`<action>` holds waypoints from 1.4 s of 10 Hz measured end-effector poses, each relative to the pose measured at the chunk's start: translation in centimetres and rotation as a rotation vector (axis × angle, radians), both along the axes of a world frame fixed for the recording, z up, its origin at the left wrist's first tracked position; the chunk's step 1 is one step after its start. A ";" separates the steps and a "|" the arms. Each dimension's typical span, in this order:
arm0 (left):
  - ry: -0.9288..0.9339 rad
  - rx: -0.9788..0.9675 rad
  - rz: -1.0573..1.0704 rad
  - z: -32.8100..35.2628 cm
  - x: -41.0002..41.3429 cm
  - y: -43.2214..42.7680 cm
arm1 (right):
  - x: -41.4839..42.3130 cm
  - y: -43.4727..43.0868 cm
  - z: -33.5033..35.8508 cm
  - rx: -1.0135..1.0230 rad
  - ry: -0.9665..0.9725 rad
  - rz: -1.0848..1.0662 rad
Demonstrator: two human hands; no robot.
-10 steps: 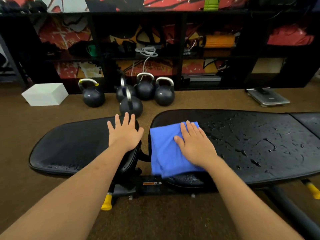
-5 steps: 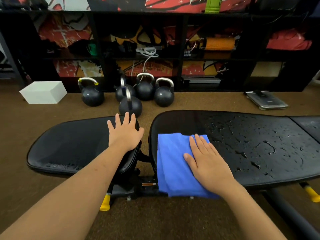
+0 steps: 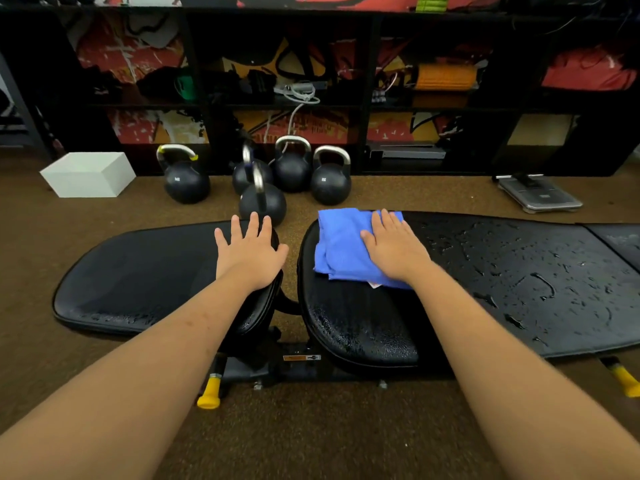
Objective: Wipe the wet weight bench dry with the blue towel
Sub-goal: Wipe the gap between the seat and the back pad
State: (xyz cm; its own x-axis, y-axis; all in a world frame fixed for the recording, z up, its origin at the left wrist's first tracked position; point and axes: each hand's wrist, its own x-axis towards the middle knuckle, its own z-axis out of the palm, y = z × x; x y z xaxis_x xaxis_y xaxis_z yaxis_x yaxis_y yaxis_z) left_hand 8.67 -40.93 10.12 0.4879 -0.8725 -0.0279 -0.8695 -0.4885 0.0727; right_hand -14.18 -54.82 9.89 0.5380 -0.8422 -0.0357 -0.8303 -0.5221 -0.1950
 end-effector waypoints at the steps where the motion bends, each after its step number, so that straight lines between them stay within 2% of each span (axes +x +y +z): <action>1: -0.009 -0.004 -0.001 0.0 0.0 -0.1 | -4.7 8.3 -0.1 -0.066 -0.038 0.041; 2: -0.015 -0.004 0.001 -0.2 0.1 -0.1 | -8.0 13.9 0.2 -0.027 -0.027 0.064; 3: -0.024 -0.006 0.001 -0.3 0.1 0.0 | -6.7 11.5 0.2 -0.035 0.011 0.062; 5: -0.036 -0.012 -0.008 -0.4 0.3 -0.1 | 0.4 -3.6 -0.1 -0.045 0.043 0.063; 6: -0.025 -0.022 -0.014 -0.4 0.3 -0.2 | 2.0 -6.5 0.4 -0.020 0.033 0.027; 7: -0.024 -0.017 -0.013 -0.3 0.3 -0.1 | 0.2 -3.2 0.1 -0.023 -0.011 0.019; 9: -0.020 -0.020 -0.010 -0.2 0.1 -0.2 | -8.7 10.9 -0.1 -0.053 0.000 0.082; 10: -0.028 -0.018 -0.010 -0.3 0.1 -0.1 | -8.6 10.4 0.3 -0.018 0.008 0.077; 11: -0.029 0.000 -0.003 -0.3 0.2 0.0 | -5.5 3.7 -0.4 -0.086 0.023 0.069; 12: -0.023 0.007 0.000 -0.1 0.2 -0.1 | -1.7 -3.9 -0.5 -0.067 0.043 0.033; 13: -0.021 0.012 -0.006 0.1 0.1 0.0 | 0.1 -6.6 0.0 -0.041 0.050 0.015; 14: -0.020 0.014 -0.013 0.1 0.1 -0.1 | -1.1 -3.8 0.0 -0.038 0.047 0.013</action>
